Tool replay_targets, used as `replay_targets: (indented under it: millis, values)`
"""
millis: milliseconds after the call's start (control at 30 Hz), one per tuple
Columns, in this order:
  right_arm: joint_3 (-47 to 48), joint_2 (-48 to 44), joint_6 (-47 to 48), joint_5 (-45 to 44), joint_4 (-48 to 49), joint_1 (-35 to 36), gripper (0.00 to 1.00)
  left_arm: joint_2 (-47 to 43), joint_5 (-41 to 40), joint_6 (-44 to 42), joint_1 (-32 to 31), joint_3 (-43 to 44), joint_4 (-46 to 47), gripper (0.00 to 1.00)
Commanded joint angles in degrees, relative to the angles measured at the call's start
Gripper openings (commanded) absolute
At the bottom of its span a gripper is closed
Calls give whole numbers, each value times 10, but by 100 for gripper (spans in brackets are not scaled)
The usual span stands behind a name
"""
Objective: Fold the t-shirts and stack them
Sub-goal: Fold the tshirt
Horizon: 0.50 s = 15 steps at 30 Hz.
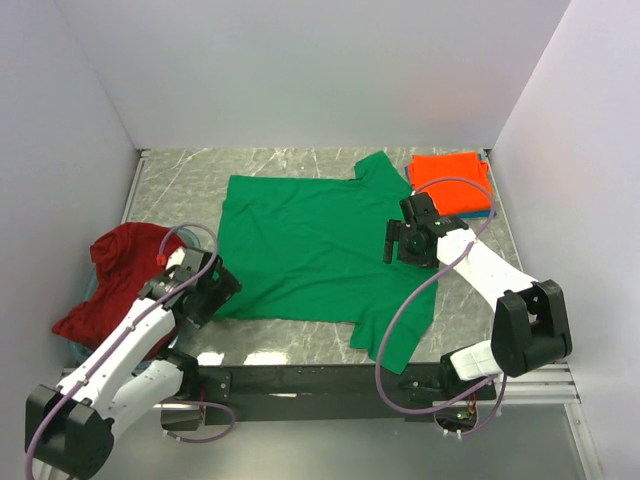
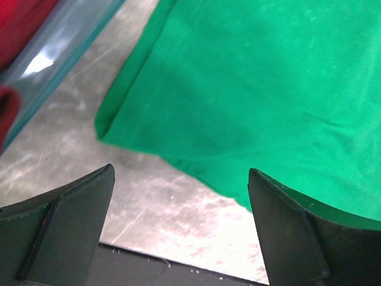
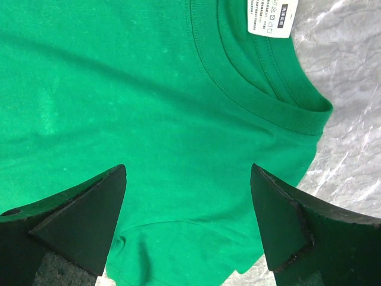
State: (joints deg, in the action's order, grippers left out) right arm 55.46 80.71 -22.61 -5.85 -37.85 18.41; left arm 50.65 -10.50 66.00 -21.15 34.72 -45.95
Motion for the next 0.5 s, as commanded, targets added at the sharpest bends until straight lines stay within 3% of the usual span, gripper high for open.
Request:
replay_targets:
  millis: [0, 167, 267, 467]
  values:
    - [2, -11, 8, 0, 3, 4, 91, -18, -13, 52, -6, 6, -59, 99]
    - [3, -1, 9, 2, 4, 4, 91, -33, 25, 86, -12, -49, -26, 96]
    - [1, -2, 9, 3, 5, 5, 91, -23, 2, 105, -12, -52, -34, 76]
    - [0, -6, 10, 4, 6, 5, 91, 15, -47, 114, -12, -48, -23, 61]
